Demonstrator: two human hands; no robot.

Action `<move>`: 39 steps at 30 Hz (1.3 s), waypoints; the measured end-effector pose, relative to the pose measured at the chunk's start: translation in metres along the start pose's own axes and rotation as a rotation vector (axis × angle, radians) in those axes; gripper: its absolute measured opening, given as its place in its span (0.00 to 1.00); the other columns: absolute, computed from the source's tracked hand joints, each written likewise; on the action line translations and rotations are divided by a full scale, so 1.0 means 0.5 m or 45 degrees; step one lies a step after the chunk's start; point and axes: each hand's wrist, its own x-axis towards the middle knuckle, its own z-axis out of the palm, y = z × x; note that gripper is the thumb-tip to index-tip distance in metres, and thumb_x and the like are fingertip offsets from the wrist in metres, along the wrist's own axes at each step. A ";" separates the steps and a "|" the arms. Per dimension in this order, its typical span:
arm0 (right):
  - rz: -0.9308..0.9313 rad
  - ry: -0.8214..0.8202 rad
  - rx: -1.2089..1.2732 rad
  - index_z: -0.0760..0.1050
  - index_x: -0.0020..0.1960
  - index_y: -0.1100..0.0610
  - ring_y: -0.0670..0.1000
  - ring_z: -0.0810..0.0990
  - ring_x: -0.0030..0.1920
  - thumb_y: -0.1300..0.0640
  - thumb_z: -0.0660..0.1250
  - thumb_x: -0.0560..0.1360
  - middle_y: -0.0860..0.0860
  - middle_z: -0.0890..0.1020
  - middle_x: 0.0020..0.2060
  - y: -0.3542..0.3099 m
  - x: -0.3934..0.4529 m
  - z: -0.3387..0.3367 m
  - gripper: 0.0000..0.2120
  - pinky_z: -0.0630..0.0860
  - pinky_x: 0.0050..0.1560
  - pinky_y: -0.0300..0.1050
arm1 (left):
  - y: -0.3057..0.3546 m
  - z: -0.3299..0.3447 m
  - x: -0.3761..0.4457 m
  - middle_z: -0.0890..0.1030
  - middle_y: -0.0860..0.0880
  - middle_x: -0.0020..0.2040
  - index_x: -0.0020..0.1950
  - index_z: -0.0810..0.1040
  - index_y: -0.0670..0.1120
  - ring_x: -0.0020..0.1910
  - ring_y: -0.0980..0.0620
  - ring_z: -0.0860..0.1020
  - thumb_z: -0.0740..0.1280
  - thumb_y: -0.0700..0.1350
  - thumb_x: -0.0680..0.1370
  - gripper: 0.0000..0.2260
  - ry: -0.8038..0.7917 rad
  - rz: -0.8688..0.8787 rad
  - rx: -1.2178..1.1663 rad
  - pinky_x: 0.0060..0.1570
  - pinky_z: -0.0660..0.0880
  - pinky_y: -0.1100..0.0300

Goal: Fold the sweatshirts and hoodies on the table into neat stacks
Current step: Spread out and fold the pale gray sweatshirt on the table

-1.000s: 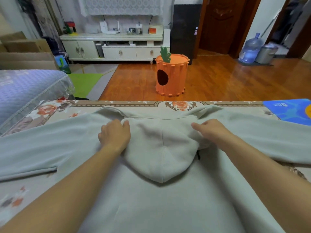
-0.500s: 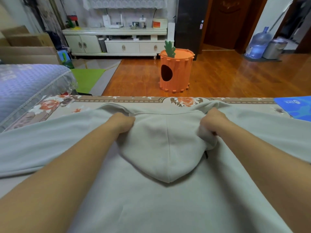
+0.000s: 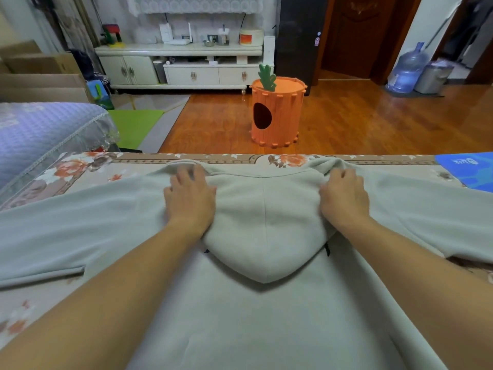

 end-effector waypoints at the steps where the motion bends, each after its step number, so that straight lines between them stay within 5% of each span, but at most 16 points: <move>1: -0.116 0.125 0.004 0.68 0.68 0.60 0.63 0.70 0.62 0.57 0.61 0.81 0.61 0.72 0.65 -0.019 -0.011 -0.001 0.17 0.72 0.53 0.56 | 0.020 0.002 -0.021 0.64 0.38 0.76 0.79 0.62 0.49 0.74 0.36 0.64 0.59 0.58 0.83 0.26 0.066 0.142 -0.034 0.71 0.63 0.41; 4: -0.551 0.156 0.067 0.65 0.77 0.55 0.64 0.62 0.75 0.47 0.57 0.82 0.59 0.65 0.76 -0.070 -0.060 0.003 0.25 0.62 0.73 0.61 | 0.071 0.020 -0.113 0.48 0.43 0.84 0.84 0.51 0.56 0.82 0.39 0.47 0.47 0.63 0.82 0.31 -0.090 0.606 -0.050 0.79 0.46 0.42; 8: -0.521 -0.694 -0.134 0.43 0.82 0.42 0.55 0.38 0.81 0.32 0.41 0.81 0.48 0.40 0.82 -0.049 -0.083 0.021 0.32 0.37 0.79 0.58 | 0.051 0.008 -0.188 0.36 0.52 0.83 0.81 0.36 0.65 0.82 0.44 0.35 0.42 0.69 0.81 0.30 -0.659 0.696 0.066 0.79 0.38 0.41; 10: -0.486 -0.698 -0.105 0.44 0.82 0.42 0.56 0.37 0.81 0.33 0.43 0.81 0.49 0.39 0.82 -0.057 -0.068 0.008 0.32 0.37 0.79 0.59 | 0.036 -0.016 -0.190 0.32 0.54 0.82 0.78 0.33 0.69 0.80 0.43 0.31 0.43 0.73 0.79 0.32 -0.782 0.698 0.138 0.77 0.36 0.37; 12: -0.467 -0.438 -0.061 0.47 0.82 0.44 0.58 0.37 0.81 0.37 0.44 0.83 0.52 0.41 0.82 -0.076 -0.064 0.006 0.30 0.38 0.79 0.61 | 0.042 -0.036 -0.183 0.34 0.53 0.83 0.78 0.35 0.70 0.81 0.41 0.33 0.45 0.75 0.77 0.33 -0.904 0.681 0.192 0.77 0.38 0.34; 14: -0.441 -0.332 -0.082 0.45 0.82 0.45 0.57 0.37 0.81 0.37 0.43 0.83 0.52 0.41 0.82 -0.078 -0.068 0.020 0.30 0.37 0.79 0.61 | 0.067 -0.053 -0.162 0.50 0.48 0.84 0.80 0.49 0.69 0.81 0.40 0.48 0.49 0.74 0.78 0.31 -0.809 0.660 0.145 0.76 0.50 0.36; 16: -0.373 -0.526 -0.102 0.42 0.82 0.44 0.57 0.37 0.81 0.33 0.40 0.81 0.51 0.41 0.82 -0.063 -0.071 0.038 0.33 0.37 0.79 0.60 | 0.085 -0.049 -0.117 0.65 0.45 0.78 0.78 0.63 0.62 0.76 0.41 0.61 0.51 0.68 0.81 0.26 -0.451 0.601 0.000 0.74 0.59 0.44; 18: -0.348 -0.610 -0.108 0.39 0.82 0.43 0.56 0.37 0.81 0.31 0.40 0.80 0.51 0.39 0.82 -0.050 -0.065 0.047 0.34 0.37 0.79 0.59 | 0.072 -0.023 -0.067 0.59 0.44 0.82 0.81 0.59 0.59 0.80 0.42 0.56 0.47 0.64 0.83 0.27 -0.243 0.588 0.017 0.77 0.54 0.45; 21: -0.368 -0.547 -0.085 0.40 0.82 0.42 0.55 0.37 0.81 0.31 0.40 0.80 0.50 0.39 0.82 -0.050 -0.070 0.047 0.34 0.36 0.79 0.58 | 0.019 0.033 -0.010 0.46 0.47 0.85 0.83 0.46 0.58 0.83 0.44 0.43 0.42 0.65 0.83 0.29 -0.385 0.542 0.113 0.80 0.43 0.46; 25: -0.335 -0.620 -0.081 0.42 0.82 0.41 0.56 0.38 0.81 0.29 0.40 0.78 0.50 0.41 0.82 -0.056 -0.067 0.046 0.36 0.37 0.79 0.60 | 0.021 0.049 0.036 0.46 0.49 0.85 0.83 0.47 0.60 0.83 0.45 0.43 0.42 0.69 0.81 0.31 -0.399 0.374 0.049 0.80 0.43 0.44; 27: -0.330 -0.582 -0.010 0.52 0.81 0.41 0.59 0.46 0.80 0.29 0.41 0.76 0.53 0.50 0.82 -0.069 -0.038 0.034 0.36 0.45 0.79 0.62 | 0.031 0.050 0.042 0.46 0.50 0.85 0.83 0.47 0.62 0.83 0.44 0.43 0.41 0.71 0.80 0.32 -0.393 0.279 0.028 0.80 0.45 0.41; 29: -0.326 -0.369 0.075 0.60 0.79 0.45 0.60 0.52 0.79 0.35 0.44 0.79 0.55 0.57 0.80 -0.082 -0.006 0.020 0.31 0.52 0.78 0.62 | 0.031 0.057 0.040 0.46 0.50 0.85 0.83 0.48 0.62 0.83 0.44 0.43 0.40 0.71 0.80 0.32 -0.371 0.225 0.008 0.80 0.46 0.40; 32: -0.383 -0.118 0.040 0.61 0.79 0.48 0.62 0.50 0.80 0.48 0.55 0.83 0.55 0.54 0.81 -0.082 0.044 0.024 0.25 0.50 0.78 0.61 | 0.027 0.063 0.034 0.48 0.50 0.85 0.83 0.51 0.62 0.83 0.45 0.45 0.41 0.70 0.81 0.31 -0.317 0.227 -0.036 0.80 0.48 0.41; 36: -0.149 -0.238 0.045 0.59 0.80 0.49 0.64 0.55 0.77 0.63 0.63 0.78 0.54 0.57 0.80 -0.034 0.156 0.022 0.32 0.60 0.76 0.60 | 0.023 0.071 0.034 0.52 0.50 0.84 0.82 0.54 0.61 0.83 0.45 0.48 0.42 0.67 0.82 0.30 -0.241 0.241 -0.039 0.80 0.51 0.42; 39: -0.221 -0.433 -0.064 0.65 0.77 0.49 0.63 0.64 0.72 0.63 0.62 0.79 0.54 0.72 0.73 0.014 0.211 0.020 0.28 0.66 0.71 0.58 | 0.024 0.072 0.038 0.54 0.50 0.84 0.82 0.55 0.60 0.83 0.45 0.49 0.42 0.67 0.82 0.29 -0.230 0.255 -0.039 0.79 0.52 0.42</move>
